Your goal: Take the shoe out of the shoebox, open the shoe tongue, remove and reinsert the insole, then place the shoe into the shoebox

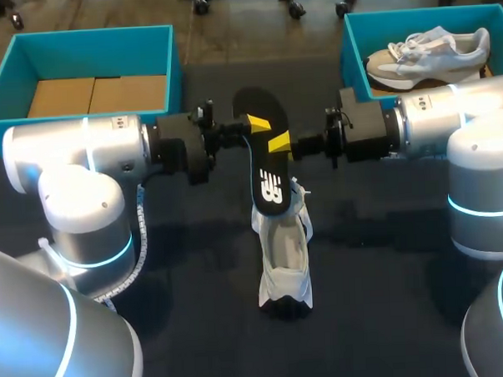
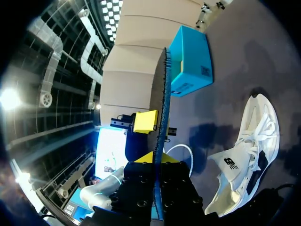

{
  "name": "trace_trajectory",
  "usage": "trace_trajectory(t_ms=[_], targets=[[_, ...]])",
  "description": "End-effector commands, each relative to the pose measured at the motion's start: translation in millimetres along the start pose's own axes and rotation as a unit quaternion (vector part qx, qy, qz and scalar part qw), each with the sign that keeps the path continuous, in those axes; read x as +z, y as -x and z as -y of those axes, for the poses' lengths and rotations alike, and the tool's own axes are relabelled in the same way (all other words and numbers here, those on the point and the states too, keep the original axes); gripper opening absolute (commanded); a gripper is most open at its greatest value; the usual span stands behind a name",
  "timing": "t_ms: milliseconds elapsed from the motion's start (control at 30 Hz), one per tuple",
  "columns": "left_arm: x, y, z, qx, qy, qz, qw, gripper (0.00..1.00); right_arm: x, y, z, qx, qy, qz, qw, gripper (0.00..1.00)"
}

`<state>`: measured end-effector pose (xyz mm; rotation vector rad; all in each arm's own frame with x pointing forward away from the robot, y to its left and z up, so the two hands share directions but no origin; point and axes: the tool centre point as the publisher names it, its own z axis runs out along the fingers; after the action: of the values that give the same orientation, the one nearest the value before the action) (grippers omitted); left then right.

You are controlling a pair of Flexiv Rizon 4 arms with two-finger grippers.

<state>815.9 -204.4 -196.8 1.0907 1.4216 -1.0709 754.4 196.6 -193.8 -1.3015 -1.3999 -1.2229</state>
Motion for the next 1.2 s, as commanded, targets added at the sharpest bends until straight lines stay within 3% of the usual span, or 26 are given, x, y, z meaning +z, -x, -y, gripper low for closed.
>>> trace_trajectory(t_ms=[33, 100, 133, 167, 200, 333, 400, 433, 500, 533, 867, 967, 1033, 1100, 1133, 1200], targets=[[0.3, -1.1, -0.5, 0.000, -0.002, -0.002, 1.000, 0.00, 0.9, -1.1, 1.1, 0.001, 0.000, 0.003, 1.000, 0.00], [-0.8, -1.5, 0.8, 0.001, -0.003, -0.002, 1.000, 0.00, 0.1, -3.3, 0.7, -0.010, -0.006, 0.000, 1.000, 0.00], [-1.7, -1.4, 1.6, 0.002, -0.003, -0.003, 1.000, 0.00, -1.3, -5.0, 0.6, -0.015, -0.007, 0.002, 1.000, 0.32], [-1.7, -1.4, 1.6, 0.002, -0.003, -0.003, 1.000, 0.00, -1.3, -5.0, 0.6, -0.015, -0.007, 0.002, 1.000, 0.32], [-5.2, -0.9, 3.6, -0.008, -0.018, -0.007, 1.000, 0.00, -8.0, -8.6, 1.4, -0.044, -0.010, 0.006, 0.999, 1.00], [-16.0, -1.0, 6.7, -0.042, -0.051, -0.023, 0.998, 0.00, -26.7, -15.5, 5.7, -0.121, -0.040, 0.008, 0.992, 1.00], [-18.9, -1.4, 8.5, -0.042, -0.046, -0.028, 0.998, 0.00, -31.8, -17.0, 6.3, -0.136, -0.048, 0.019, 0.989, 1.00], [-24.9, -2.2, 14.0, -0.047, -0.057, -0.039, 0.997, 0.00, -44.5, -18.2, 6.8, -0.167, -0.054, 0.033, 0.984, 1.00], [-29.1, -2.1, 17.5, -0.046, -0.057, -0.043, 0.996, 0.00, -53.5, -18.5, 7.2, -0.193, -0.064, 0.021, 0.979, 1.00], [-34.5, -1.9, 22.4, -0.050, -0.065, -0.046, 0.996, 0.00, -65.0, -15.7, 9.1, -0.225, -0.088, -0.018, 0.970, 1.00], [-66.5, -12.9, 57.3, -0.078, -0.094, -0.089, 0.989, 0.00, -65.0, -15.7, 9.1, -0.225, -0.088, -0.018, 0.970, 1.00], [-71.6, -17.5, 66.9, -0.088, -0.105, -0.102, 0.985, 0.00, -70.6, -25.5, 12.1, -0.311, -0.111, 0.029, 0.943, 1.00], [-76.7, -19.5, 79.7, -0.097, -0.134, -0.107, 0.981, 0.00, -84.0, -35.7, 21.5, -0.437, -0.123, 0.084, 0.887, 1.00], [-76.0, -20.6, 89.6, -0.093, -0.141, -0.117, 0.979, 0.00, -92.3, -38.2, 35.6, -0.541, -0.102, 0.101, 0.829, 1.00], [-73.3, -21.6, 93.8, -0.084, -0.136, -0.132, 0.978, 0.00, -96.9, -35.3, 40.7, -0.557, -0.092, 0.100, 0.819, 1.00], [-68.2, -22.2, 93.2, -0.065, -0.127, -0.152, 0.978, 0.00, -96.9, -35.3, 40.7, -0.557, -0.092, 0.100, 0.819, 1.00]])
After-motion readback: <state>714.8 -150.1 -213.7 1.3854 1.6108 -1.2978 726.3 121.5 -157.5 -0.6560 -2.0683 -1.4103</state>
